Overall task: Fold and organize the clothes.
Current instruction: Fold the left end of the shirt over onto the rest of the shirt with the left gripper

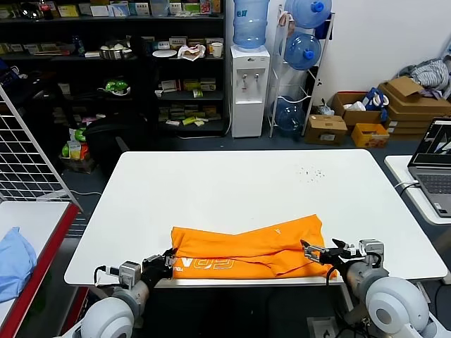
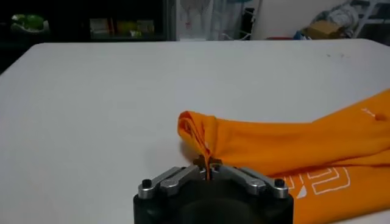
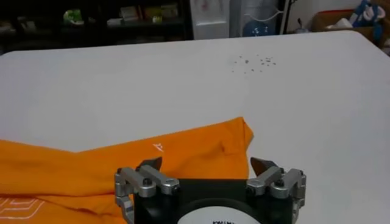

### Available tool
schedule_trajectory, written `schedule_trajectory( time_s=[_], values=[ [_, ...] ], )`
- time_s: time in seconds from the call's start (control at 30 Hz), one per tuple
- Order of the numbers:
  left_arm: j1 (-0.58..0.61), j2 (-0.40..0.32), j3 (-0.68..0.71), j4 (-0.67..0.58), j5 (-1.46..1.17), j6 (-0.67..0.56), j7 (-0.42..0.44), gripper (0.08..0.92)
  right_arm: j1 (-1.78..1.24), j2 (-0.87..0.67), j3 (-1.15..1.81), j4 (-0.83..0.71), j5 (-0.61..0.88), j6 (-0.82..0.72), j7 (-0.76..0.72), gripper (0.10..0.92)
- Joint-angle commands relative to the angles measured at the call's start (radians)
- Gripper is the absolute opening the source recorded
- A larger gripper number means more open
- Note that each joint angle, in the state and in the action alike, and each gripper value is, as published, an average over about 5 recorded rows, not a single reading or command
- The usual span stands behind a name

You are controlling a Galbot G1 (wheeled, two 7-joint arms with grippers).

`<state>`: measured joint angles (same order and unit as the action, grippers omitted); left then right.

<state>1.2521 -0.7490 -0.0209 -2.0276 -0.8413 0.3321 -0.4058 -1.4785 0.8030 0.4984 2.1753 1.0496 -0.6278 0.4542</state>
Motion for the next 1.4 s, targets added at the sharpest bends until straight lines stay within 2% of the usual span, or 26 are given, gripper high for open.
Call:
schedule_trajectory(
  time_s=[0.03, 0.2, 0.43, 0.57, 0.73, 0.8, 0.9, 1.07, 1.27, 1.4],
  values=[
    [-0.002, 0.170, -0.125, -0.063, -0.081, 0.001, -0.009, 0.115, 0.052, 0.009, -0.047, -0.019, -0.005, 0.003, -0.004, 0.921],
    [0.048, 0.274, -0.258, -0.033, -0.167, 0.018, -0.032, 0.115, 0.082, 0.022, -0.082, -0.038, -0.024, 0.012, -0.027, 0.921],
    [0.228, 0.396, -0.495, 0.045, -0.184, 0.026, -0.021, 0.115, 0.111, 0.032, -0.114, -0.066, -0.047, 0.027, -0.061, 0.921],
    [0.264, 0.431, -0.531, 0.099, -0.180, 0.033, -0.026, 0.115, 0.120, 0.038, -0.124, -0.072, -0.059, 0.031, -0.073, 0.921],
    [0.256, 0.439, -0.523, 0.114, -0.191, 0.042, -0.045, 0.115, 0.107, 0.043, -0.120, -0.070, -0.075, 0.034, -0.077, 0.921],
    [0.242, 0.424, -0.503, 0.080, -0.224, 0.043, -0.062, 0.115, 0.099, 0.047, -0.116, -0.070, -0.081, 0.034, -0.077, 0.921],
    [0.186, 0.366, -0.438, -0.040, -0.345, 0.053, -0.127, 0.115, 0.088, 0.056, -0.111, -0.070, -0.090, 0.033, -0.072, 0.921],
    [0.030, 0.230, -0.217, -0.249, -0.494, 0.062, -0.210, 0.115, 0.065, 0.080, -0.096, -0.071, -0.104, 0.027, -0.047, 0.921],
    [-0.239, 0.077, 0.100, -0.245, -0.552, 0.080, -0.288, 0.115, 0.008, 0.116, -0.049, -0.065, -0.119, 0.022, -0.031, 0.921],
    [-0.370, -0.001, 0.225, -0.186, -0.559, 0.082, -0.312, 0.115, -0.019, 0.137, -0.032, -0.065, -0.135, 0.022, -0.030, 0.921]
  ],
)
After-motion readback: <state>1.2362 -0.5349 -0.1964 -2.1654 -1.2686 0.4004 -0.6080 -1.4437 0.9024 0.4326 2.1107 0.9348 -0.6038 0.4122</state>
